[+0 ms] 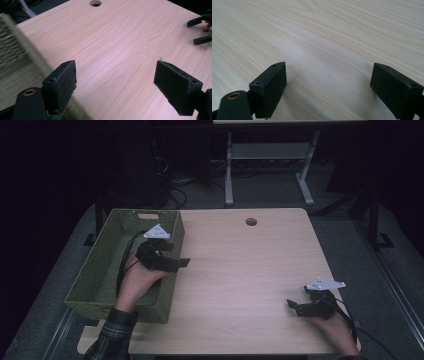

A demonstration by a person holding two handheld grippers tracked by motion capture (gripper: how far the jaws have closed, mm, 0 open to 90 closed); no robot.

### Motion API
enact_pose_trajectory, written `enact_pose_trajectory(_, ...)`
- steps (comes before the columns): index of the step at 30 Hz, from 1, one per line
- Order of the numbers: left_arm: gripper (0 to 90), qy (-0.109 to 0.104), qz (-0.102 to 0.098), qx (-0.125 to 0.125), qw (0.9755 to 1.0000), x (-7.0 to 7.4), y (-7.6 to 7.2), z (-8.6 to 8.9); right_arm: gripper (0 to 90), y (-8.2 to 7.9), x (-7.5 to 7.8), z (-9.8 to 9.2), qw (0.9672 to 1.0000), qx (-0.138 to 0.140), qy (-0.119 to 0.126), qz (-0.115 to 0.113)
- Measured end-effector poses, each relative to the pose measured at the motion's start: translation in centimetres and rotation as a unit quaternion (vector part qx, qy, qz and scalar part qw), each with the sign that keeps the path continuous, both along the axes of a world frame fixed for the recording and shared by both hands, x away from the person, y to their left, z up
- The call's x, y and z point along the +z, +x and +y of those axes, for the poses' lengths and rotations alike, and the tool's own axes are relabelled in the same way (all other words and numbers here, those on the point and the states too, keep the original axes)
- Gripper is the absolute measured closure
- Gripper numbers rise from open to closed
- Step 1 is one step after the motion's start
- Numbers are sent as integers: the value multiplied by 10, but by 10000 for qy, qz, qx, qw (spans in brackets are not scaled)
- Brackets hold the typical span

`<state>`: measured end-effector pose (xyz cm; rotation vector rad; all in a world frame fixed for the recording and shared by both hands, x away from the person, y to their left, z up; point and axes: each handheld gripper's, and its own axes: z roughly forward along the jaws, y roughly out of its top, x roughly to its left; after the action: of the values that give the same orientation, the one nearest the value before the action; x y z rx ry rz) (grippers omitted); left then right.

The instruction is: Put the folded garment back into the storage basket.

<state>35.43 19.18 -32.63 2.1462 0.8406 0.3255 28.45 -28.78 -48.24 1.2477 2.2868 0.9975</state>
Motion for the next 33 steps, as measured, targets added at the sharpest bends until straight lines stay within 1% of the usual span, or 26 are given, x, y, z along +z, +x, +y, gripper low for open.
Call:
enact_pose_trajectory(1,175,-12,24,-106,9999,-3,-1,-12,131,0,0,0,10000,1,-1,-1)
enact_pose_trajectory(5,175,-18,-2,-274,9996,-8,-3,-33,131,0,0,0,10000,2,-1,-2)
enact_pose_trajectory(6,175,-18,-2,-274,9996,-8,-3,-33,131,0,0,0,10000,2,-1,-2)
enact_pose_trajectory(7,175,-3,-8,-309,9995,-9,-3,-38,131,0,0,0,10000,2,0,-2)
enact_pose_trajectory(8,175,13,-12,-358,9994,-13,-4,-48,132,0,0,0,10000,3,-1,-2)
enact_pose_trajectory(9,175,23,-18,-392,9992,-15,-5,-52,131,0,0,0,10000,2,-1,-1)
enact_pose_trajectory(13,175,-49,-24,-402,9992,-26,-7,-66,131,0,0,0,10000,5,-4,-2)
enact_pose_trajectory(14,175,-49,-24,-402,9992,-26,-7,-66,131,0,0,0,10000,6,-4,-2)
enact_pose_trajectory(15,175,-27,-39,-412,9991,-29,-7,-69,131,0,0,0,10000,6,-4,-2)
enact_pose_trajectory(16,175,-52,-34,-416,9991,-37,-9,-75,131,0,0,0,10000,6,-5,-2)
enact_pose_trajectory(18,175,-38,-27,-439,9990,-46,-10,-80,131,0,0,0,10000,4,-2,-2)
enact_pose_trajectory(20,173,1,-1,-476,9989,-52,-11,-84,131,0,0,0,10000,4,-3,-1)
enact_pose_trajectory(21,169,1,-1,-476,9989,-52,-11,-84,131,0,0,0,10000,3,-1,0)
enact_pose_trajectory(22,169,58,-9,-489,9988,-59,-12,-88,131,0,0,0,10000,3,-2,0)
enact_pose_trajectory(26,167,58,-33,-512,9987,-72,-14,-93,131,0,0,0,10000,1,1,2)
enact_pose_trajectory(30,161,30,-10,-530,9986,-88,-16,-97,131,0,0,0,10000,5,-4,0)
enact_pose_trajectory(31,161,30,-10,-530,9986,-88,-16,-97,131,0,0,0,10000,5,-4,0)
enact_pose_trajectory(32,160,53,-21,-529,9986,-97,-17,-99,131,0,0,0,10000,5,-4,1)
enact_pose_trajectory(33,160,105,-16,-545,9985,-100,-17,-100,131,0,0,0,10000,4,-3,0)
